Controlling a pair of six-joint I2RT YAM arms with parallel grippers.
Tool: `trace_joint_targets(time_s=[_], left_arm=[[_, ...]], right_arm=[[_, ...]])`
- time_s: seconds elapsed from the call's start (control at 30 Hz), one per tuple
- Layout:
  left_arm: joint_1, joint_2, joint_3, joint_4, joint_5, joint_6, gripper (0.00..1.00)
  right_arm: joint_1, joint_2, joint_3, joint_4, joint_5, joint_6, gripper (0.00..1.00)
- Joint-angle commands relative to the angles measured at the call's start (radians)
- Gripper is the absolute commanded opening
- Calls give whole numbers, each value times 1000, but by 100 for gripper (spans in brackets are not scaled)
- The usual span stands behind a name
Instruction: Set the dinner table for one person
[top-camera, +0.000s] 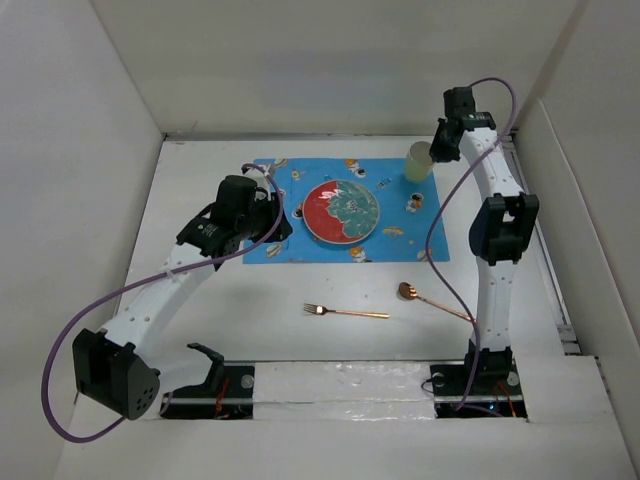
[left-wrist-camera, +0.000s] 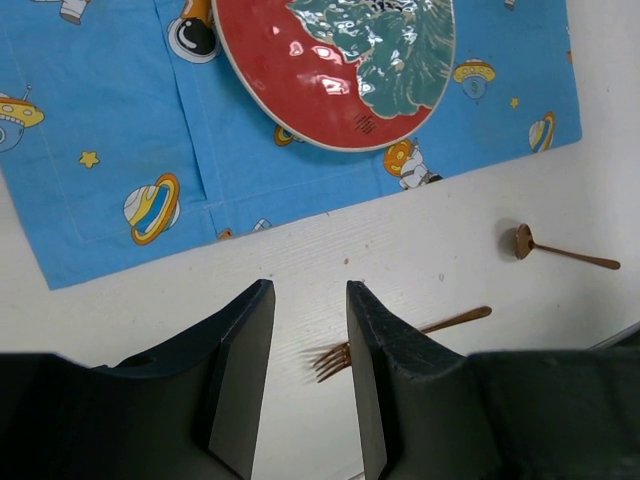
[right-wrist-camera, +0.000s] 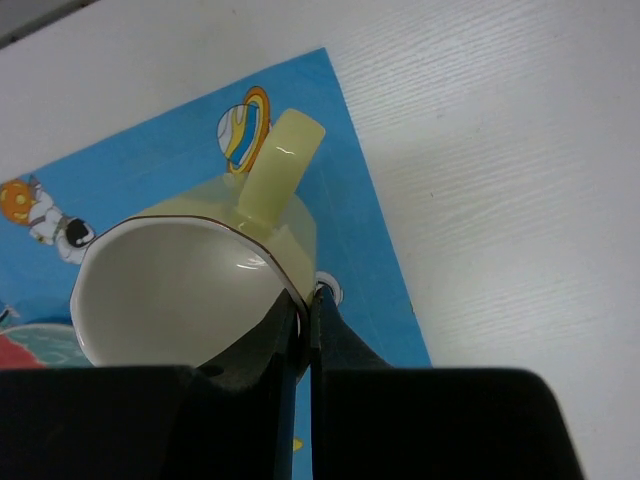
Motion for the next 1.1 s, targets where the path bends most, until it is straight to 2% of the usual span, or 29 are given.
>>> trace_joint_targets(time_s=[0.0,0.3,0.33,0.37,0.47,0.53,0.6,0.63,0.67,0.7,0.73,0.77,0.8,0.83,0.87,0.93,0.97,1.03,1.07], left_arm=[[0,-20,49,-1,-37,3,33],[0,6,48,17,-37,-12,33],[0,11,51,19,-36,-12,33],[0,17,52,19,-36,-12,33],[0,26,63,16,-36,-9,34],[0,34,84,10,-37,-5,36],[0,34,90,10,-39,1,37],[0,37,104,5,-40,4,37],[0,43,115,3,-37,11,37],[0,47,126,2,-39,23,37],[0,50,149,-1,-42,29,37],[0,55,164,-3,-43,35,37],[0,60,181,-7,-53,40,36],[0,60,216,-10,-57,46,28],[0,55,233,-10,-59,47,20],[0,43,262,14,-56,43,0],[0,31,271,22,-56,40,0],[0,26,296,46,-63,25,0],[0,26,307,52,-69,14,0]], right_arm=[[-9,15,151,-43,12,-18,0],[3,90,152,-34,12,-22,0],[3,89,143,-29,16,-22,5],[3,87,134,-17,12,-19,19],[12,55,117,5,-4,-19,42],[12,5,135,6,-33,-21,49],[12,-17,131,18,-45,-22,49],[12,-81,91,32,-68,-36,49],[12,-121,56,66,-76,-41,49],[12,-171,5,92,-82,-41,42],[37,-227,-130,122,-105,-44,32],[51,-356,-214,193,-129,-54,5],[71,-427,-316,245,-181,-62,0],[121,-499,-427,305,-261,-73,0],[155,-638,-643,401,-305,-91,0],[239,-770,-852,484,-370,-98,0],[340,-828,-1036,547,-373,-76,0],[444,-960,-1183,583,-369,-29,0],[544,-991,-1242,586,-366,-18,0]])
